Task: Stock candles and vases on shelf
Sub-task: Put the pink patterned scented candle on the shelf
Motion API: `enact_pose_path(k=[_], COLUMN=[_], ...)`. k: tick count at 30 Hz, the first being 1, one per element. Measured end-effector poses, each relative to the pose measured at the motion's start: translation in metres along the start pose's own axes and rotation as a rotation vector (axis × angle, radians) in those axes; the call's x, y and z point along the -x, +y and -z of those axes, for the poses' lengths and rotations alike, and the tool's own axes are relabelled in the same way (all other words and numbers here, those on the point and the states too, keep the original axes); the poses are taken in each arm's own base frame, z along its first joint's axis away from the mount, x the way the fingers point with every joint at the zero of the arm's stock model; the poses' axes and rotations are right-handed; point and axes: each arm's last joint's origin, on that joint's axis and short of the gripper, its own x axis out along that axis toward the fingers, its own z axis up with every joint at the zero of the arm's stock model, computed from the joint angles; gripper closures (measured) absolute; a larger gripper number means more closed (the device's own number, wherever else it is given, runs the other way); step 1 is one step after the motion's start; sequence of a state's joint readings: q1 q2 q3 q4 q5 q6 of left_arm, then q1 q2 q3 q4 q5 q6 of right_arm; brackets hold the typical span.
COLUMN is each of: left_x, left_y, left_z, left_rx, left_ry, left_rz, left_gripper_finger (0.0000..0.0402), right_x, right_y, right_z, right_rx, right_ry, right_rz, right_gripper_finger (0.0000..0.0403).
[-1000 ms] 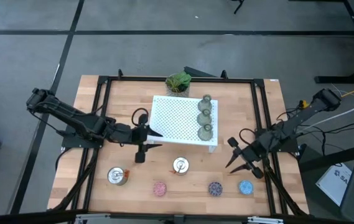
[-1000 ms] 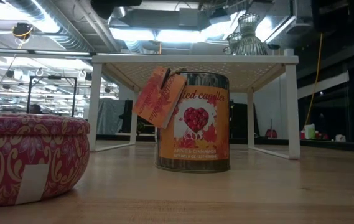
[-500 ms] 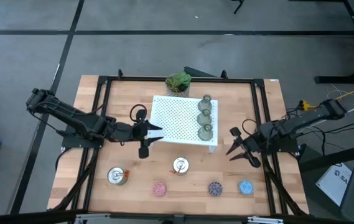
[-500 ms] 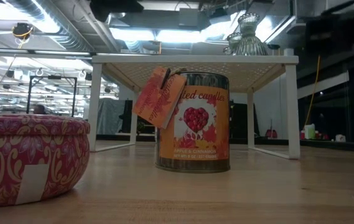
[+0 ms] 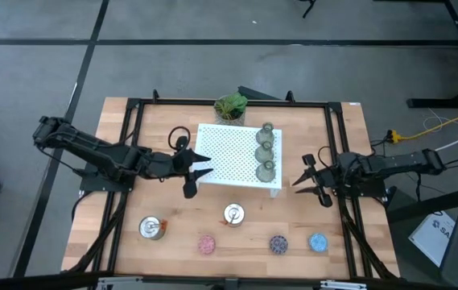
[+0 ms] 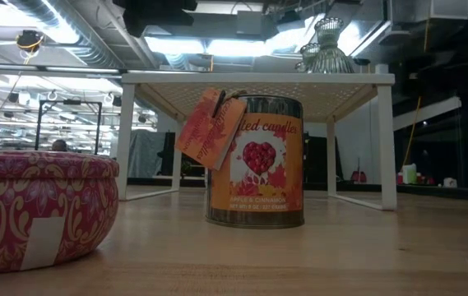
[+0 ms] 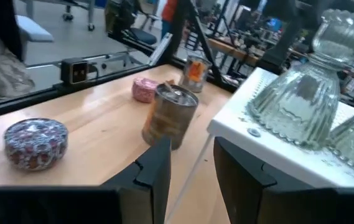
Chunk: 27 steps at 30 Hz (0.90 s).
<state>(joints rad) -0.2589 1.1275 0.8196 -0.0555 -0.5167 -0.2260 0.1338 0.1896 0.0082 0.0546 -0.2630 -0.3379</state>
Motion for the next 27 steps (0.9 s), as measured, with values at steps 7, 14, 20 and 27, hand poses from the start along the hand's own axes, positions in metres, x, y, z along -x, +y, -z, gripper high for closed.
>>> enact_pose_path(k=[7,14,20,27], left_x=[-0.0026,-0.0029,-0.0030,-0.0027], left_y=[0.0051,0.0050,0.0049,0.0034], left_z=[-0.0013,-0.0012,-0.0011,-0.0013], left_rx=[0.009,0.003,-0.038,-0.064], left_ry=[-0.003,0.002,0.002,0.003], left_rz=[-0.020,-0.002,-0.002,0.030], left_gripper_finger=[0.0238,0.0240,0.0239,0.0238], right_x=[0.0026,0.0029,0.0029,0.0027], right_y=[-0.0052,-0.0063,-0.0064,-0.0063], right_z=[-0.0001,0.0004,0.0003,0.0006], right_rx=[0.005,-0.041,-0.134,-0.196], right_ry=[-0.003,0.000,-0.004,-0.002], right_rz=[0.054,0.065,0.065,0.064], right_gripper_finger=[0.0279,0.0279,0.0279,0.0279])
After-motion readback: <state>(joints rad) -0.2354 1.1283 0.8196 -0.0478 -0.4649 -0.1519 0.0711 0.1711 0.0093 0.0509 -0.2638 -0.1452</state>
